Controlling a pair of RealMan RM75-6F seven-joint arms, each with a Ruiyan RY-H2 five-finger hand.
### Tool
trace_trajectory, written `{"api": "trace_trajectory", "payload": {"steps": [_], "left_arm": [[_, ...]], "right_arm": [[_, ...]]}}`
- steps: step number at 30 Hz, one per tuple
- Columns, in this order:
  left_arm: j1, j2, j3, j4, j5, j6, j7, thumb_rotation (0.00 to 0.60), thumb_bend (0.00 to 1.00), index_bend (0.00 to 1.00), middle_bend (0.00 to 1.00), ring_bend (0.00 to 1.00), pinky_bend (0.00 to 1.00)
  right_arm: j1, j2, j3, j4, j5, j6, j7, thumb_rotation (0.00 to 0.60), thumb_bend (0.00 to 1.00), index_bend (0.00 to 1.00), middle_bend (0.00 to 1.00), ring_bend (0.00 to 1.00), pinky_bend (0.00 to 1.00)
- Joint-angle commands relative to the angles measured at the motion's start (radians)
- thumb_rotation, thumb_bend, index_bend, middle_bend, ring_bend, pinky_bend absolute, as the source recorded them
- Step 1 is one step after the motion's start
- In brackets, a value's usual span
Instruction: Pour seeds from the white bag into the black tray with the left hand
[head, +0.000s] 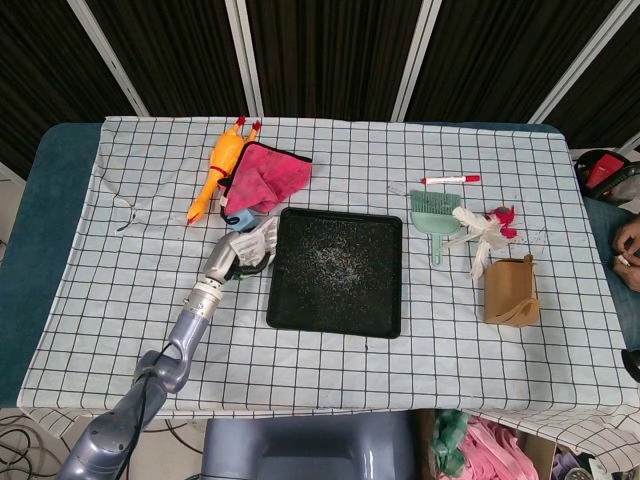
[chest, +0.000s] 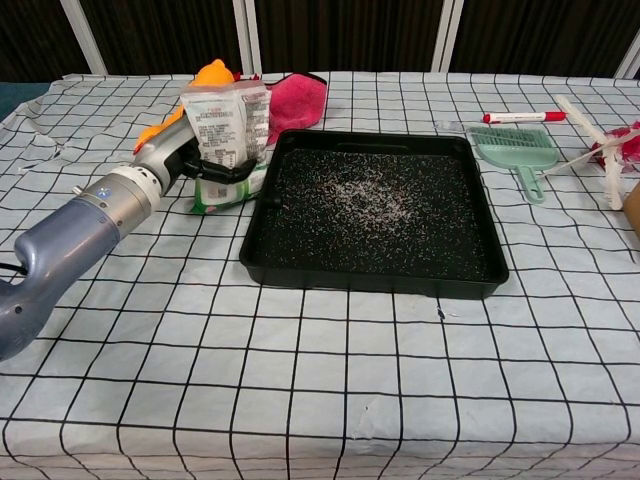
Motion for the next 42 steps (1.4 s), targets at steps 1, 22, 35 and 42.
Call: {"api": "trace_trajectory", "payload": {"steps": [1, 22, 35, 42], "left_arm": [[0.005, 0.004, 0.017, 0.003, 0.014, -0.017, 0.006, 0.600, 0.38, 0.36, 0.36, 0.21, 0.32], [0.042, 0.073, 0.036, -0.080, 0.032, 0.024, 0.038, 0.600, 0.30, 0.16, 0.14, 0.01, 0.08], [0.058, 0.154, 0.029, -0.251, 0.044, 0.112, 0.129, 0.600, 0.30, 0.17, 0.14, 0.01, 0.08], [0.092, 0.236, 0.023, -0.427, 0.057, 0.200, 0.217, 0.600, 0.30, 0.16, 0.11, 0.00, 0.06]], "right_arm": [[-0.001, -0.001, 0.001, 0.001, 0.000, 0.002, 0.000, 0.600, 0.19, 0.27, 0.04, 0.15, 0.30], [0.001, -0.012, 0.004, 0.003, -0.009, 0.014, -0.006, 0.600, 0.19, 0.27, 0.04, 0.15, 0.29], [-0.006, -0.008, 0.004, -0.012, -0.019, 0.032, -0.009, 0.600, 0.19, 0.27, 0.04, 0.15, 0.29], [-0.010, -0.004, 0.006, -0.014, -0.019, 0.035, 0.001, 0.600, 0.19, 0.27, 0.04, 0.15, 0.29]]}}
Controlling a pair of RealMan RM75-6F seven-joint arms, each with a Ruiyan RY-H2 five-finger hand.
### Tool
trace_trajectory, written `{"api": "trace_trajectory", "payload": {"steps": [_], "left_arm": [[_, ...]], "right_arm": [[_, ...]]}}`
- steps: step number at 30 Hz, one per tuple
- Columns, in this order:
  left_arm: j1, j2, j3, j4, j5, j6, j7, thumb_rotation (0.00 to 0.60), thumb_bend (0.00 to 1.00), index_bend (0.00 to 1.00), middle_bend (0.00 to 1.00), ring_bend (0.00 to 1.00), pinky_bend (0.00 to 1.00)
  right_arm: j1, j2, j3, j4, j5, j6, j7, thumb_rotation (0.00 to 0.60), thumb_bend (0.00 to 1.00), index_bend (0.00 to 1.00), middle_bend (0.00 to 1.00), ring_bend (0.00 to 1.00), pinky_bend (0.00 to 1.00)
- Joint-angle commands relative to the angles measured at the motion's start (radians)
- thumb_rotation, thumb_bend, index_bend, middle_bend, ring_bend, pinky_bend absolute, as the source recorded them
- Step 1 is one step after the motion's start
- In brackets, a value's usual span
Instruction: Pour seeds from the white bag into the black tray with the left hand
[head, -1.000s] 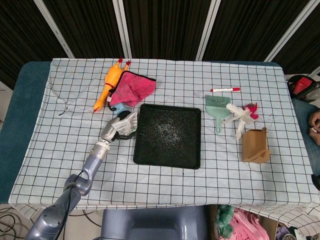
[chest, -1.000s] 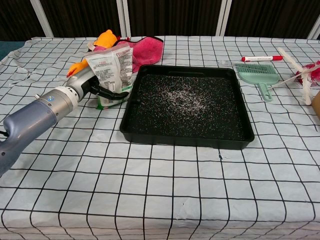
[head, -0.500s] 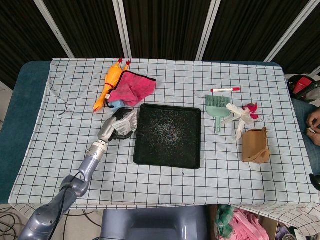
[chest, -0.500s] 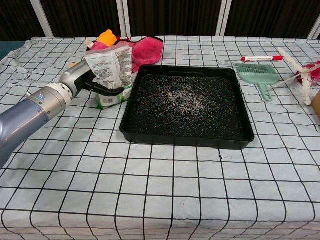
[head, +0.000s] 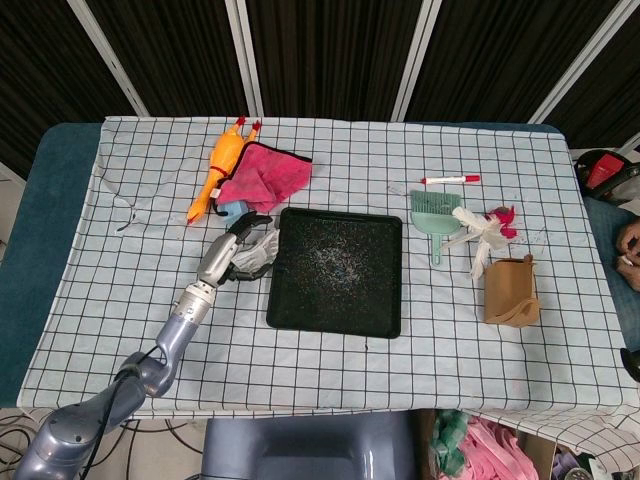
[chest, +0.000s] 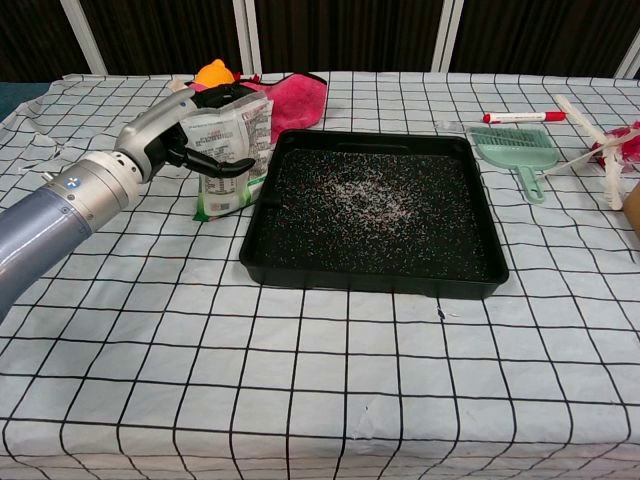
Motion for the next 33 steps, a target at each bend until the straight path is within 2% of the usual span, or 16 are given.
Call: {"api": "trace_trajectory", "payload": {"steps": [1, 5, 9, 15, 22, 27, 30, 33], "left_arm": [[0.030, 0.061, 0.000, -0.120, 0.012, 0.063, 0.072, 0.600, 0.30, 0.15, 0.11, 0.00, 0.06], [0.069, 0.144, -0.004, -0.299, 0.013, 0.115, 0.179, 0.600, 0.30, 0.13, 0.09, 0.00, 0.05], [0.102, 0.238, -0.005, -0.484, 0.001, 0.124, 0.303, 0.600, 0.30, 0.12, 0.07, 0.00, 0.04], [0.156, 0.394, -0.011, -0.777, -0.011, 0.156, 0.471, 0.600, 0.30, 0.14, 0.08, 0.00, 0.04], [0.214, 0.631, -0.031, -1.082, -0.091, 0.176, 0.963, 0.600, 0.30, 0.19, 0.11, 0.00, 0.04], [0.259, 0.748, -0.011, -1.197, -0.121, 0.200, 1.169, 0.600, 0.30, 0.20, 0.15, 0.00, 0.04], [0.305, 0.825, 0.016, -1.267, -0.146, 0.217, 1.243, 0.600, 0.30, 0.20, 0.17, 0.00, 0.04], [0.354, 0.895, 0.047, -1.317, -0.163, 0.232, 1.265, 0.600, 0.30, 0.19, 0.15, 0.00, 0.04]], "right_arm": [[-0.001, 0.001, 0.000, -0.001, 0.001, 0.000, 0.001, 0.600, 0.19, 0.27, 0.04, 0.15, 0.28], [-0.002, 0.001, 0.001, -0.003, 0.001, 0.002, 0.001, 0.600, 0.19, 0.27, 0.04, 0.15, 0.29], [-0.003, 0.002, -0.001, -0.007, -0.003, 0.005, -0.002, 0.600, 0.19, 0.27, 0.04, 0.15, 0.29], [-0.004, 0.003, -0.003, -0.015, -0.010, 0.009, -0.007, 0.600, 0.19, 0.27, 0.04, 0.15, 0.29], [-0.004, 0.004, -0.006, -0.018, -0.011, 0.006, -0.013, 0.600, 0.19, 0.27, 0.04, 0.15, 0.29], [-0.002, 0.008, -0.011, -0.024, -0.012, -0.004, -0.024, 0.600, 0.19, 0.27, 0.04, 0.15, 0.28], [0.001, 0.013, -0.017, -0.028, -0.014, -0.015, -0.031, 0.600, 0.19, 0.27, 0.04, 0.15, 0.29], [0.005, 0.012, -0.021, -0.027, -0.016, -0.023, -0.040, 0.600, 0.19, 0.27, 0.04, 0.15, 0.28]]}}
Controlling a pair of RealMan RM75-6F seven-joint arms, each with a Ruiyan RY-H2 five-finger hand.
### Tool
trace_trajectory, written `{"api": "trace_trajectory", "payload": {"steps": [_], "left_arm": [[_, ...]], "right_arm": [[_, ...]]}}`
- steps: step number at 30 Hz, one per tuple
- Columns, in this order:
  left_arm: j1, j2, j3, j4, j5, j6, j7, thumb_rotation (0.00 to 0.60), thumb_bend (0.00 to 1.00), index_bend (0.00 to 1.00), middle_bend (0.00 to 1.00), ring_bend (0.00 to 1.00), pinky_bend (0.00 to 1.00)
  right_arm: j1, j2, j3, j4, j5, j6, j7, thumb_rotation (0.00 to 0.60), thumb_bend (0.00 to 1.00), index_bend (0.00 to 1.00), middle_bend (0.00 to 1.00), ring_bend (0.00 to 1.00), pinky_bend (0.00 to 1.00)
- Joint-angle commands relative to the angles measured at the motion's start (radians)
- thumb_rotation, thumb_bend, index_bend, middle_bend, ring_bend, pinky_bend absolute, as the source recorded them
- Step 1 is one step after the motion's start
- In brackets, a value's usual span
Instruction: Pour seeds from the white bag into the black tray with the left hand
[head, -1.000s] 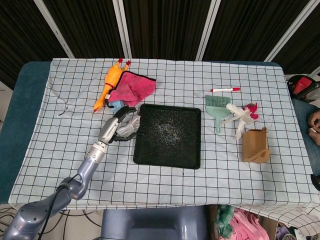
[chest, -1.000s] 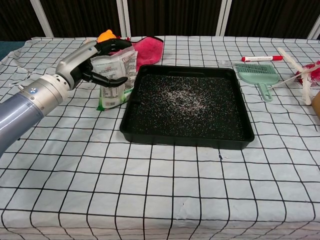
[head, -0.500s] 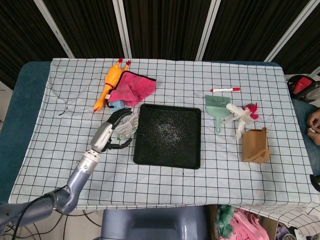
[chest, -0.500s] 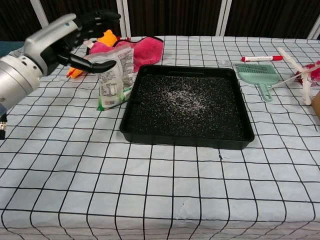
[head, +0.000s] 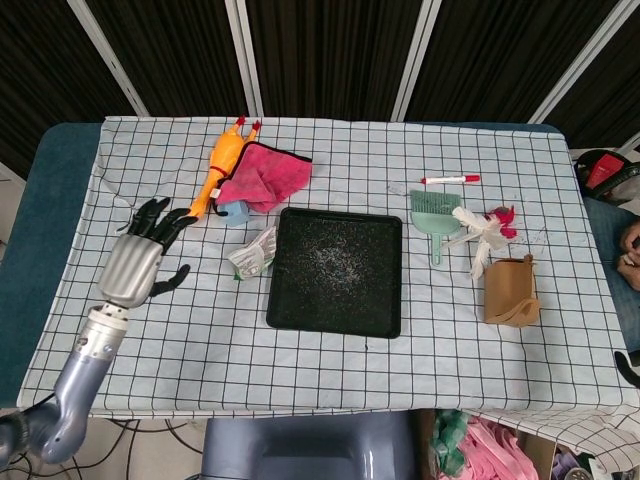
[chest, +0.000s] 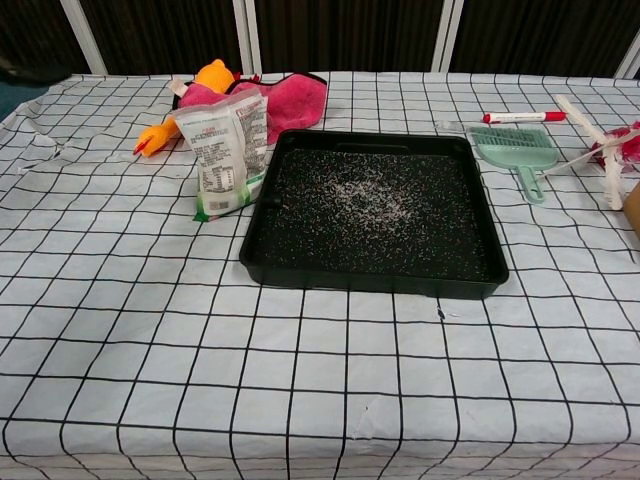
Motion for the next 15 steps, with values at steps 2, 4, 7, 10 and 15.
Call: {"api": "trace_trajectory", "payload": {"steps": [2, 4, 7, 10, 15], "left_arm": [[0.105, 0.138, 0.063, -0.102, -0.041, 0.038, 0.054, 0.600, 0.29, 0.19, 0.14, 0.00, 0.04], [0.137, 0.178, 0.085, -0.121, -0.041, 0.042, 0.036, 0.600, 0.29, 0.19, 0.12, 0.00, 0.04], [0.178, 0.216, 0.113, -0.125, -0.016, 0.058, -0.004, 0.600, 0.28, 0.19, 0.11, 0.00, 0.04], [0.209, 0.234, 0.132, -0.113, 0.014, 0.070, -0.042, 0.600, 0.28, 0.19, 0.11, 0.00, 0.04], [0.243, 0.227, 0.143, -0.055, 0.096, 0.105, -0.147, 0.600, 0.28, 0.19, 0.11, 0.00, 0.02]], "right_arm": [[0.005, -0.001, -0.004, 0.001, -0.002, -0.009, -0.010, 0.600, 0.19, 0.27, 0.04, 0.15, 0.29], [0.008, -0.002, -0.006, 0.004, -0.003, -0.012, -0.018, 0.600, 0.19, 0.27, 0.04, 0.15, 0.29], [0.012, -0.006, -0.008, 0.008, -0.004, -0.019, -0.026, 0.600, 0.19, 0.27, 0.04, 0.15, 0.28], [0.016, -0.009, -0.009, 0.011, -0.003, -0.025, -0.031, 0.600, 0.19, 0.27, 0.04, 0.15, 0.28], [0.019, -0.012, -0.012, 0.015, -0.011, -0.025, -0.031, 0.600, 0.19, 0.27, 0.04, 0.15, 0.28]]}}
